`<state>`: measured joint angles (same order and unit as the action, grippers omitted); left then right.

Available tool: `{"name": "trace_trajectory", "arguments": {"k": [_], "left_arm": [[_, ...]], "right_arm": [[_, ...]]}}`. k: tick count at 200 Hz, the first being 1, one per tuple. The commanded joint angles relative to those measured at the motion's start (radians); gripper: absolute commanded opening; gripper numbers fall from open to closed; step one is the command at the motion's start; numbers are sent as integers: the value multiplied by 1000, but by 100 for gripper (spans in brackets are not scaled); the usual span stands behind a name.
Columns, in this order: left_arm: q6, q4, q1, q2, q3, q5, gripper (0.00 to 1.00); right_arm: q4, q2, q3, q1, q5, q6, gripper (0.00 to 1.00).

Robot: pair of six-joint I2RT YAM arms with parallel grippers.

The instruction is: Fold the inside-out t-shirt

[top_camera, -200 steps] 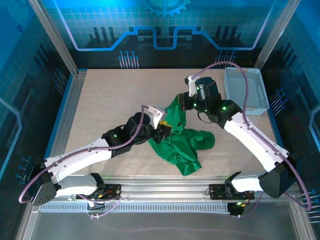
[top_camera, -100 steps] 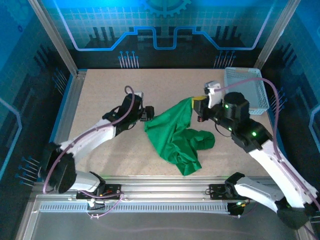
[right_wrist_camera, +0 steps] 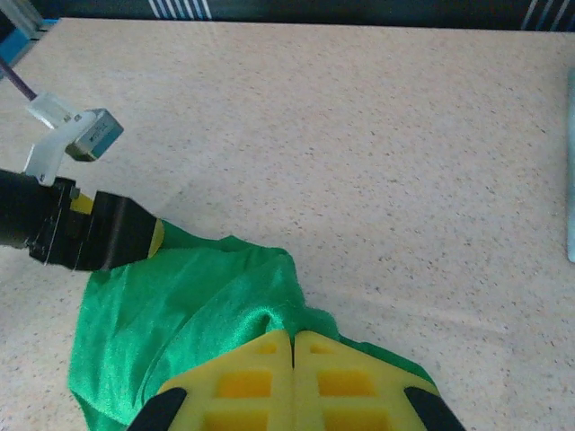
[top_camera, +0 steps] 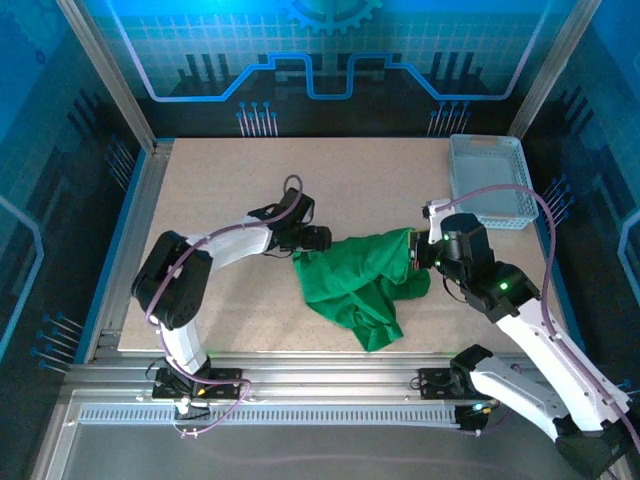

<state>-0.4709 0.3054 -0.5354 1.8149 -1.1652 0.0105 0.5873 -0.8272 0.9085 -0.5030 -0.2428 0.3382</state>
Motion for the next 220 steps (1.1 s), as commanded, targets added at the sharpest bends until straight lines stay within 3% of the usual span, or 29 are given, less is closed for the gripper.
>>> {"name": "trace_trajectory", "arguments": {"k": [1,20,47,69,103,119,150,176,220], "left_arm": [[-24,32,-10,68,-38,41,65],[-20,46,-6,95,-56,24,45],[-22,59,39,66,-77,10,0],[-9,105,124,-37,-124,-22,0],[34,188,272,-346,-285,-137,0],[74,169,282,-486,-366,-188,0],[105,180,276,-599,-493,-130,0],[129,187,193,-590,-450,-74,0],[81,43,-27,-499,-174,-13,1]], "right_arm": [[-8,-15,-7,18,-28,34,0],[-37,-41,4,19,-11,30,0],[-82,-105,47,18,17,15,0],[-120,-190,134,18,65,-4,0],[-157,-327,388,10,160,-37,0],[-182,-371,503,5,190,-42,0],[-199,-431,638,7,186,-51,0],[-211,-447,587,45,158,-38,0],[-258,-471,315,141,217,41,0]]}}
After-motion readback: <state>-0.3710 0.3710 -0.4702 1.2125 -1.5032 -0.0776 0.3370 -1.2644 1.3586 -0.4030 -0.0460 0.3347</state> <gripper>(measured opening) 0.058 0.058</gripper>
